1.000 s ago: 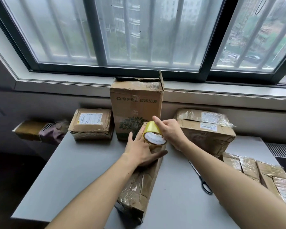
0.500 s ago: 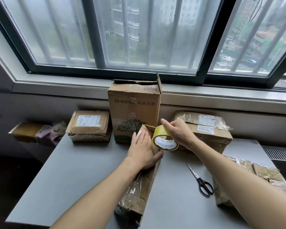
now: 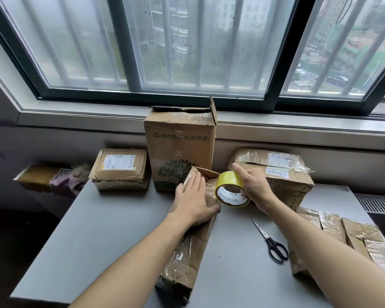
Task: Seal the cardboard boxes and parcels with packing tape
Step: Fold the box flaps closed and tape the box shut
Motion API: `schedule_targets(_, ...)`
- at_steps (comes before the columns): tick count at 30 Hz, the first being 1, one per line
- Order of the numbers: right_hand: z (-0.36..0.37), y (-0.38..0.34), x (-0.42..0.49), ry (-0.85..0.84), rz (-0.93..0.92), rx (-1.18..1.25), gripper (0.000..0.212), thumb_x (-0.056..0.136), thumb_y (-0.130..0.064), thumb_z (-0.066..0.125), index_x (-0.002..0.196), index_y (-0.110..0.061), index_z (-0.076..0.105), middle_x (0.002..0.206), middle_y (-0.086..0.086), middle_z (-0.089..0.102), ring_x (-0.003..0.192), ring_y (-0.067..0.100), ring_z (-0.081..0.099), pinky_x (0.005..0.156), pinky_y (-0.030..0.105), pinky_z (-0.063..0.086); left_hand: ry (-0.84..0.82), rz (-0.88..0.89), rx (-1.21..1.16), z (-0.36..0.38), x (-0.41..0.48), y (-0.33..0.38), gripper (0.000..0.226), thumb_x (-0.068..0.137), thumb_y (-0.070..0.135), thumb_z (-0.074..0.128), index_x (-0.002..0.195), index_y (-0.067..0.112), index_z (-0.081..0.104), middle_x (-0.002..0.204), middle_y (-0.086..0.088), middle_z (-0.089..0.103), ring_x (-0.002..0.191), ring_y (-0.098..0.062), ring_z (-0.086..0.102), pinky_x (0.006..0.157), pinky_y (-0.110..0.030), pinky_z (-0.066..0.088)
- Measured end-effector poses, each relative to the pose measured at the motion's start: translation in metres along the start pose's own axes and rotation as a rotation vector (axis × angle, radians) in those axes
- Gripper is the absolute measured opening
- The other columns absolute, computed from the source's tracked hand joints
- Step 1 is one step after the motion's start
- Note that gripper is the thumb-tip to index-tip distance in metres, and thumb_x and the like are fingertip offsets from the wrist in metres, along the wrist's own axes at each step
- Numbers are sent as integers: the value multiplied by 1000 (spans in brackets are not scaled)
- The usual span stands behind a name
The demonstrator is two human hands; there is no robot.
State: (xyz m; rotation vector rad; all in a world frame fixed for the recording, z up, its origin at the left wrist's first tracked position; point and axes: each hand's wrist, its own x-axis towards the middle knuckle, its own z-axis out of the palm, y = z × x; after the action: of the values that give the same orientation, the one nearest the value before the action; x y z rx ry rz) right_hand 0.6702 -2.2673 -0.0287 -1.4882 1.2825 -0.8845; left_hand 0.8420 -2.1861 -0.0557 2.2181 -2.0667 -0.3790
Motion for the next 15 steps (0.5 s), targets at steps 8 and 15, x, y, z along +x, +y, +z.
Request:
schedule_targets(8, 1, -27, 3, 39, -73, 30, 59, 97, -38, 60, 49, -23, 30, 49, -1, 24, 49, 17, 22, 48, 30, 15, 24, -54, -159, -8, -3, -2, 117, 78, 61, 60, 157, 14, -12, 166, 3, -15, 151, -11, -14, 121, -41, 9)
schedule_targets(15, -1, -22, -2, -53, -148, -152, 58, 100, -29, 57, 48, -20, 32, 49, 2, 26, 44, 15, 21, 46, 30, 15, 1, -9, -73, -2, 3, -10, 112, 80, 76, 51, 159, 16, -2, 166, 3, -11, 151, -12, -15, 121, -46, 7)
